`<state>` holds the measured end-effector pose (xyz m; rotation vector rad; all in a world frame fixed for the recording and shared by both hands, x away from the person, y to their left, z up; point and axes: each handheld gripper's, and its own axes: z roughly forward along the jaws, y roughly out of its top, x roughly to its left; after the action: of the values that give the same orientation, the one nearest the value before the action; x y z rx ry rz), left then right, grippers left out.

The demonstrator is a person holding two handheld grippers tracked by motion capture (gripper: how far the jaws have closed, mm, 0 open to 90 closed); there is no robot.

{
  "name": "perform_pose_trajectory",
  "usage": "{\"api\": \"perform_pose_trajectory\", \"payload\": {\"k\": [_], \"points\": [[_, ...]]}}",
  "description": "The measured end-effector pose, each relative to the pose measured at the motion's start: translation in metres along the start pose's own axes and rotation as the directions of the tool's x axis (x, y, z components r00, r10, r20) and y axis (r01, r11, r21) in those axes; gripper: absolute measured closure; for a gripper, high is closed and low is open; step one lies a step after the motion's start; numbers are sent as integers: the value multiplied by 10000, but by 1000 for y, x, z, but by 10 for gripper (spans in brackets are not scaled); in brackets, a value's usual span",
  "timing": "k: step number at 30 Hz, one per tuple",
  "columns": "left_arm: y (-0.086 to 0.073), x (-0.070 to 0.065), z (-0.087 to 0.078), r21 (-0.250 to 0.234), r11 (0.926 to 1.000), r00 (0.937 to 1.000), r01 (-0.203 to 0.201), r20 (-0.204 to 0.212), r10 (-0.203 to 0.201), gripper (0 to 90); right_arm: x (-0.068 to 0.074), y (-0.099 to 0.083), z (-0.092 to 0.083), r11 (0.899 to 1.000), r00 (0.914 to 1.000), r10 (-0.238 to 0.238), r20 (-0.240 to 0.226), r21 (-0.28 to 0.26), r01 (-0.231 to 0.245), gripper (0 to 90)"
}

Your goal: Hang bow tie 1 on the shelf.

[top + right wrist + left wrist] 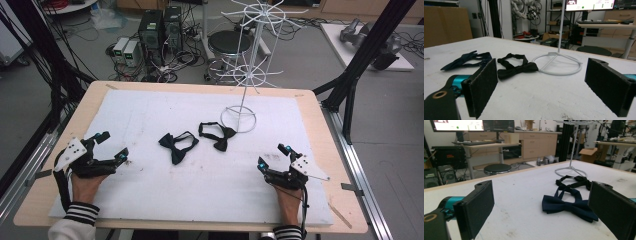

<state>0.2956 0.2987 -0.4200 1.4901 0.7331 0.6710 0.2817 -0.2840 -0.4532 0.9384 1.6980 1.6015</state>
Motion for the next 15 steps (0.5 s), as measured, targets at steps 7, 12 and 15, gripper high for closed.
{"api": "perform_pose_trajectory", "payload": {"k": [7, 12, 15], "points": [[29, 10, 15, 629, 9976, 9933, -286, 1137, 213, 72, 0, 0, 0, 10000, 10000, 4, -4, 17, -4, 108], [39, 12, 24, 1122, 9914, 9856, -677, 1619, 489, 72, 0, 0, 0, 10000, 10000, -49, 11, -12, 49, 108], [47, 14, 32, 1486, 9850, 9764, -873, 2086, 551, 72, 0, 0, 0, 10000, 10000, -45, 23, 11, 45, 108]]}}
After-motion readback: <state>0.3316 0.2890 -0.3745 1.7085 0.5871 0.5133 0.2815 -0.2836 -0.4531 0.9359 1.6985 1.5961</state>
